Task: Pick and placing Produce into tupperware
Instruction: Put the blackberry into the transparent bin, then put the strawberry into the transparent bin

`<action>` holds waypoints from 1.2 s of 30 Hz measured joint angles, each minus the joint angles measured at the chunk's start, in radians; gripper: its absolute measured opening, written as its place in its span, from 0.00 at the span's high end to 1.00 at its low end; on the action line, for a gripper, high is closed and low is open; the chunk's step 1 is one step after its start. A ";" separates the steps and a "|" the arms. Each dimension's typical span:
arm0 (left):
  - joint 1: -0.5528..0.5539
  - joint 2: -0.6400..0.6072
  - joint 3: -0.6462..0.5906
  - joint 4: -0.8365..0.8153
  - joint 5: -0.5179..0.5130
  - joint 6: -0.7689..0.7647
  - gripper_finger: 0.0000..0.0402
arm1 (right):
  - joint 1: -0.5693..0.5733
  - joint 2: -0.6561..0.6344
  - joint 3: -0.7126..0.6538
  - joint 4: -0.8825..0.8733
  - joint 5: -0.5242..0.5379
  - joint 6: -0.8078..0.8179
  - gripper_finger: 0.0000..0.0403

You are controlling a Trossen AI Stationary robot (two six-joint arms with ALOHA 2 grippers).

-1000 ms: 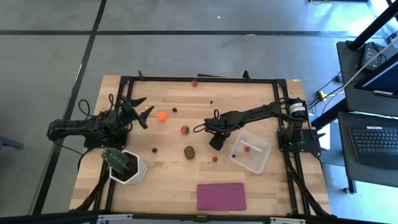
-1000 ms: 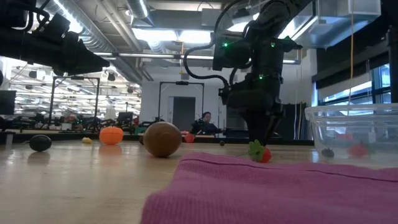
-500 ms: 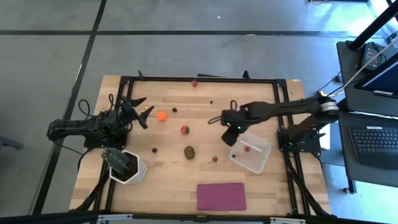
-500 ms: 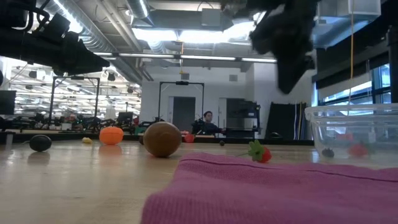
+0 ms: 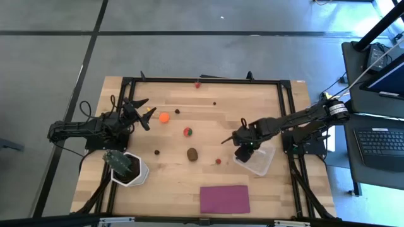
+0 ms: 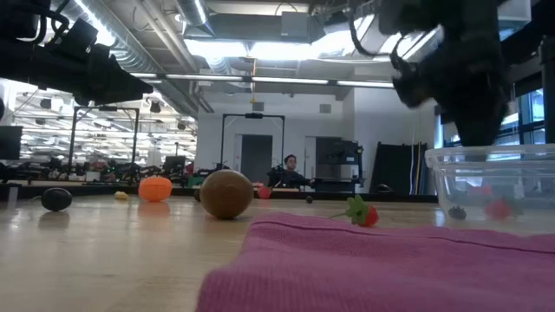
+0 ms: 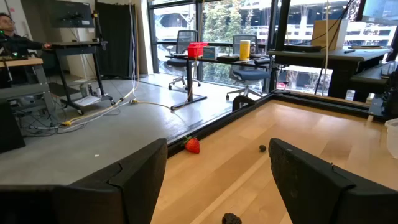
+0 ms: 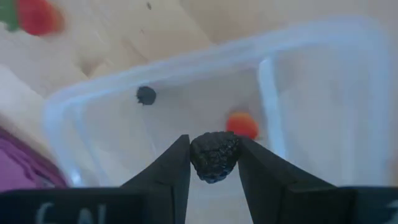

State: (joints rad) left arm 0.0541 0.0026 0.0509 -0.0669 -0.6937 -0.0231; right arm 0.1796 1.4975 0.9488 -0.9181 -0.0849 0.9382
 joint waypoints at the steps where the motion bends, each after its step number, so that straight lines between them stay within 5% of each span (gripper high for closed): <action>1: 0.000 0.000 0.000 0.000 0.000 0.000 0.32 | 0.005 0.000 -0.032 0.053 -0.004 0.004 0.70; 16: 0.000 0.000 0.000 0.000 0.000 0.000 0.32 | 0.009 0.000 -0.151 0.193 -0.021 0.022 0.67; 31: 0.000 0.000 0.000 0.000 0.000 0.000 0.32 | 0.004 0.000 -0.113 0.125 -0.051 -0.049 0.32; 36: 0.000 0.000 0.000 0.000 0.000 0.000 0.32 | 0.003 -0.001 0.009 -0.053 0.082 -0.242 0.30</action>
State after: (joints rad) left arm 0.0541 0.0026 0.0509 -0.0669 -0.6937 -0.0228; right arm 0.1830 1.4967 0.9578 -0.9716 -0.0028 0.6958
